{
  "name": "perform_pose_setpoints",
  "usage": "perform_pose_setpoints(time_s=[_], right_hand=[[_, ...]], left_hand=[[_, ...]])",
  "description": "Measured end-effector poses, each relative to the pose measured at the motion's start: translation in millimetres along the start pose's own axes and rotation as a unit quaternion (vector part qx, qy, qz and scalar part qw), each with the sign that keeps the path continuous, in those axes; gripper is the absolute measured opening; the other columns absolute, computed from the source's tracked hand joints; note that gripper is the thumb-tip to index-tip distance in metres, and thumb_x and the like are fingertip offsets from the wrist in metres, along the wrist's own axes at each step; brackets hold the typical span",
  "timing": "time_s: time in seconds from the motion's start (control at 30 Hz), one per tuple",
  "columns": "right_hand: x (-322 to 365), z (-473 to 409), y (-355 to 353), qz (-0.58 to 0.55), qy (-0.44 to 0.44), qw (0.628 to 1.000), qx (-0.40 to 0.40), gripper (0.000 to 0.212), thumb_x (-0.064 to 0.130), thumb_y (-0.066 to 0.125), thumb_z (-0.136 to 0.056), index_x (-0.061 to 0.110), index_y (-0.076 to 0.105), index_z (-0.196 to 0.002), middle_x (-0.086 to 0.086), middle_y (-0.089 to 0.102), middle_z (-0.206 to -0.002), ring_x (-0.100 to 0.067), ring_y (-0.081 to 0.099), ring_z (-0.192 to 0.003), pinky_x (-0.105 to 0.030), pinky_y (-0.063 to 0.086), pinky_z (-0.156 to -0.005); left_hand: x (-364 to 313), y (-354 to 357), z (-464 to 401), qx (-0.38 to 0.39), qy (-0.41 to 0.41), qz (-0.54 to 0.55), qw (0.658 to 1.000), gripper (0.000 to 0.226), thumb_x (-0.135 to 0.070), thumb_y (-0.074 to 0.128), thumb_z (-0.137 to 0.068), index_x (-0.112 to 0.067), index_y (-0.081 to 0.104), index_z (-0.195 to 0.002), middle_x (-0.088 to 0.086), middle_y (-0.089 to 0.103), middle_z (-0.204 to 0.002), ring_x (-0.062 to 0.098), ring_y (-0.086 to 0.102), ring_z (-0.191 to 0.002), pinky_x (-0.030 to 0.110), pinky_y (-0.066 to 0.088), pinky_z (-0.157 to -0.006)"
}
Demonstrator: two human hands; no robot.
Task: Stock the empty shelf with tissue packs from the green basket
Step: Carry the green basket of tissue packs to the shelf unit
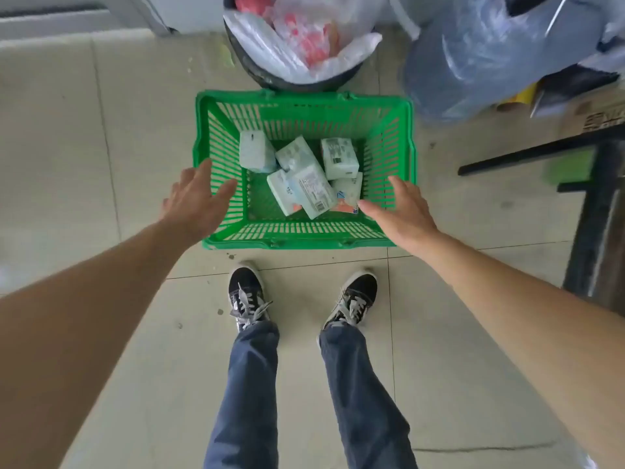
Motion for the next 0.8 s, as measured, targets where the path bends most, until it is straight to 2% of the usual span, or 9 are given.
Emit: perform_pose_setpoints(time_s=[0.17,0.23,0.3,0.37,0.43,0.5,0.63,0.7,0.8], right_hand=[[-38.5,-60.4,16.4,-0.030,0.039,0.987,-0.153,0.114,0.071,0.070,-0.079,0.022,0.015,-0.166,-0.010,0.018,-0.174,-0.030,0.017,-0.160,-0.053,0.024,-0.128],[-54.1,-80.4,24.1,-0.106,0.054,0.977,-0.174,0.119,0.063,0.079,-0.078,0.021,0.012,-0.167,-0.012,0.020,-0.172,-0.032,0.025,-0.158,-0.052,0.027,-0.127],[-63.8,-95.0,32.4,-0.178,0.065,0.966,-0.176,0.119,0.052,0.085,-0.078,0.022,0.011,-0.166,-0.012,0.029,-0.165,-0.032,0.039,-0.149,-0.047,0.035,-0.122],[-71.8,-104.2,33.3,-0.204,0.076,0.956,-0.196,0.107,0.042,0.087,-0.080,0.015,0.023,-0.162,-0.013,0.043,-0.154,-0.032,0.051,-0.139,-0.040,0.042,-0.113],[-79.8,-108.6,28.5,-0.219,0.094,0.946,-0.221,0.082,0.036,0.087,-0.081,0.008,0.045,-0.144,-0.012,0.058,-0.140,-0.032,0.061,-0.127,-0.033,0.048,-0.099],[-85.4,-109.6,24.8,-0.230,0.110,0.943,-0.213,0.065,0.034,0.087,-0.082,0.007,0.052,-0.130,-0.010,0.065,-0.129,-0.030,0.066,-0.115,-0.029,0.046,-0.089],[-100.1,-94.4,16.1,-0.269,0.169,0.926,-0.202,0.049,0.040,0.088,-0.080,0.015,0.058,-0.109,-0.002,0.064,-0.107,-0.021,0.063,-0.083,-0.023,0.047,-0.076],[-107.6,-76.7,10.0,-0.305,0.207,0.908,-0.200,0.039,0.039,0.090,-0.078,0.018,0.063,-0.095,-0.003,0.067,-0.095,-0.012,0.058,-0.067,-0.018,0.041,-0.057],[-117.0,-47.4,-2.9,-0.318,0.234,0.902,-0.176,0.031,0.029,0.093,-0.075,0.015,0.070,-0.090,-0.006,0.071,-0.092,-0.009,0.057,-0.065,-0.018,0.038,-0.053]], left_hand=[[43.4,33.6,-66.8,-0.081,-0.066,0.086,0.991,0.072,-0.057,0.046,-0.102,-0.018,0.026,-0.160,0.021,0.039,-0.157,0.047,0.041,-0.143,0.061,0.032,-0.119],[53.7,47.1,-86.4,-0.097,-0.088,0.112,0.985,0.074,-0.056,0.050,-0.102,-0.015,0.027,-0.159,0.022,0.042,-0.156,0.047,0.041,-0.143,0.058,0.034,-0.118],[63.8,54.2,-99.9,-0.128,-0.107,0.131,0.977,0.070,-0.055,0.055,-0.100,-0.013,0.035,-0.152,0.023,0.051,-0.148,0.047,0.050,-0.135,0.054,0.042,-0.107],[74.7,55.4,-107.7,-0.166,-0.133,0.147,0.966,0.063,-0.056,0.059,-0.097,-0.010,0.050,-0.139,0.025,0.061,-0.134,0.045,0.058,-0.121,0.048,0.047,-0.095],[81.4,51.5,-113.3,-0.187,-0.138,0.155,0.960,0.060,-0.059,0.063,-0.093,-0.008,0.064,-0.124,0.025,0.070,-0.118,0.044,0.065,-0.110,0.050,0.054,-0.092],[82.5,43.9,-113.7,-0.194,-0.136,0.142,0.961,0.060,-0.063,0.067,-0.088,-0.006,0.071,-0.103,0.025,0.074,-0.099,0.043,0.069,-0.097,0.052,0.058,-0.084],[72.9,22.4,-97.6,-0.216,-0.126,0.095,0.964,0.061,-0.073,0.069,-0.080,-0.012,0.066,-0.074,0.020,0.067,-0.071,0.035,0.064,-0.065,0.036,0.047,-0.054],[65.4,9.2,-82.2,-0.223,-0.123,0.066,0.965,0.065,-0.077,0.064,-0.079,-0.014,0.062,-0.068,0.014,0.061,-0.061,0.028,0.057,-0.054,0.029,0.040,-0.050],[49.8,-9.8,-56.4,-0.223,-0.106,0.048,0.968,0.067,-0.077,0.062,-0.081,-0.013,0.060,-0.063,0.013,0.058,-0.054,0.025,0.054,-0.048,0.026,0.038,-0.048]])
Point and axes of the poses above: each hand's wrist, its own z-axis away from the middle knuckle, its own y-axis out of the palm, x = y × z, the point moved 7 cm from there along -z, towards the middle knuckle
